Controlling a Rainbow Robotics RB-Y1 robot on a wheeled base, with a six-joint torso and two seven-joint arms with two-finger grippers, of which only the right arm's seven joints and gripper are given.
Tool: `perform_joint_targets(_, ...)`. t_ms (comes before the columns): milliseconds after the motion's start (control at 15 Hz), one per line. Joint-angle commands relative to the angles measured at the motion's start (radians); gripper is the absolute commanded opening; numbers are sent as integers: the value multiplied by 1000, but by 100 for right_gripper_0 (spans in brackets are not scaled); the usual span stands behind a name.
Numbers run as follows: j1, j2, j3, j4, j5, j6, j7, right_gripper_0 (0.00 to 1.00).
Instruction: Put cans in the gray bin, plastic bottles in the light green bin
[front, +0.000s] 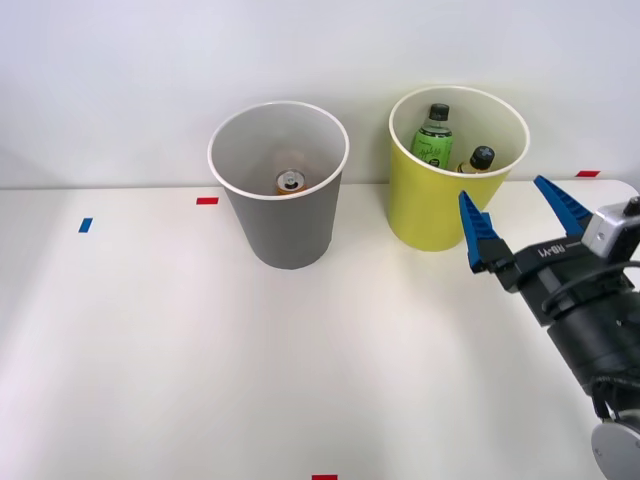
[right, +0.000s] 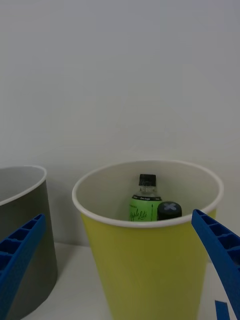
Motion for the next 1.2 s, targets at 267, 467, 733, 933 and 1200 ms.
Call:
perform_joint_targets(267, 192, -3, 39, 0, -18, -104, -11, 100)
perform_joint_targets(467, 276, 74, 47, 0, -7, -110, 1, 100)
perform_joint_targets(733, 351, 172, 59, 0, 28, -110, 12, 100)
perform_joint_targets(933, 387, 179, 52, 0, 59, -110, 20, 100)
perform_joint_targets(1200, 411, 221, 32, 12, 155, -110, 17, 100)
